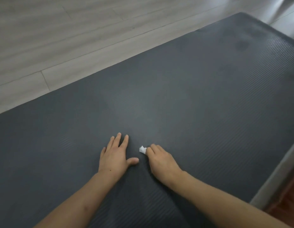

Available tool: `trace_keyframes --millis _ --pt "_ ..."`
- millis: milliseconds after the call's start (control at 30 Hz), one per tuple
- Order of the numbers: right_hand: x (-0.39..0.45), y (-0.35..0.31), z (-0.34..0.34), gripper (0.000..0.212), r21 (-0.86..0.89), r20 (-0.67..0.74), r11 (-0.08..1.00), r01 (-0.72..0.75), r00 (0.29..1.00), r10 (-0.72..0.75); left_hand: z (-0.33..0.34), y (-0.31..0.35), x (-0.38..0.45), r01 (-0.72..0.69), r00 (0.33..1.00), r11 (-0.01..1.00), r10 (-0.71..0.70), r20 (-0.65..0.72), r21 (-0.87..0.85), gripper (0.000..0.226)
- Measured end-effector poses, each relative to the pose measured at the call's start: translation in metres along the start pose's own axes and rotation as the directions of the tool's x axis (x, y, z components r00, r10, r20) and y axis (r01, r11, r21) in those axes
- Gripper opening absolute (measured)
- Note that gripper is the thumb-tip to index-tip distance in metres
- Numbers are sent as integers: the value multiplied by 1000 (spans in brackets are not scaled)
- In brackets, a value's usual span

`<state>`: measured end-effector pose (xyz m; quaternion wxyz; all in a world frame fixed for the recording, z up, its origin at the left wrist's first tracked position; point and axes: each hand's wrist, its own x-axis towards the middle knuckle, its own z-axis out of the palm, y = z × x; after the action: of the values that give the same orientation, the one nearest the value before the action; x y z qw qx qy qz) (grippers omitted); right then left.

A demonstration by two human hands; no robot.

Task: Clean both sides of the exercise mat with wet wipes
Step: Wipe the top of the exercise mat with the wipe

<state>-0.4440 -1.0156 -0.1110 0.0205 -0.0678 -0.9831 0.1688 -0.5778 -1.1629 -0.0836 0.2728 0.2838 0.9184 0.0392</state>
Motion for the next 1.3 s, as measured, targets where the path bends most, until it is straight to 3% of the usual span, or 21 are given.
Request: trace_keyframes --millis 67,133,200,267,300,367,433,467,533,567,633,700,767,800,867,967,1033,1067,1167,1233,1300 --pt "21 49 -16 11 -85 -71 996 30 997 -36 4 5 2 23 999 1000 -23 33 8 115" --pt "49 127 -44 8 -159 -186 966 -204 967 174 6 8 4 40 998 999 -40 50 7 117" --pt "62 192 -75 9 -143 -231 842 -520 845 483 7 10 4 43 998 999 -44 49 24 114" --pt "65 198 -79 11 -31 -266 763 -646 741 616 8 11 5 50 998 998 -52 44 30 112" --pt "63 179 -74 11 4 -277 775 -631 744 608 9 12 4 53 997 998 -54 50 32 111" --pt "48 119 -43 6 33 -291 875 -482 833 470 10 14 5 61 997 997 -63 53 39 110" --pt "14 49 -8 13 27 -140 967 -253 957 254 10 15 5 57 996 996 -61 60 61 110" --pt "2 31 0 15 14 -68 990 -142 988 142 11 15 6 59 996 996 -63 62 71 110" --pt "0 50 -8 9 -17 -54 1000 10 998 -11 12 15 6 64 996 994 -69 63 84 110" --pt "8 78 -18 7 -57 -90 998 -12 996 7 12 16 7 63 996 994 -69 64 88 110" --pt "28 152 -51 10 -152 -172 956 -252 959 226 11 17 7 62 995 994 -69 75 91 109" --pt "36 213 -85 8 -146 -237 833 -534 836 494 11 18 7 62 995 994 -69 74 93 108" --pt "38 216 -89 7 -53 -277 753 -656 734 620 9 20 6 67 994 993 -74 77 94 109" --pt "39 198 -82 10 -9 -281 744 -668 716 639 8 21 7 67 994 993 -75 84 94 109" --pt "31 136 -53 11 55 -269 794 -606 757 596 6 22 7 73 992 994 -82 97 84 109" --pt "-10 27 -3 16 62 -165 957 -284 943 290 2 24 1 64 992 994 -74 104 92 105" --pt "-23 13 -1 29 14 -109 997 -82 991 83 -2 25 -7 26 994 993 -37 98 118 95" --pt "-19 31 -7 30 -5 -111 999 -54 992 53 -4 25 -13 -9 994 992 -4 107 122 89" --pt "1 120 -40 23 -117 -169 953 -281 951 260 -7 26 -34 -92 977 991 71 200 96 80" --pt "9 168 -63 19 -113 -209 863 -491 861 463 -4 26 -45 -99 975 990 77 208 100 78" --pt "15 172 -68 11 -27 -251 796 -605 775 580 -6 30 -46 -96 978 988 71 197 122 82"
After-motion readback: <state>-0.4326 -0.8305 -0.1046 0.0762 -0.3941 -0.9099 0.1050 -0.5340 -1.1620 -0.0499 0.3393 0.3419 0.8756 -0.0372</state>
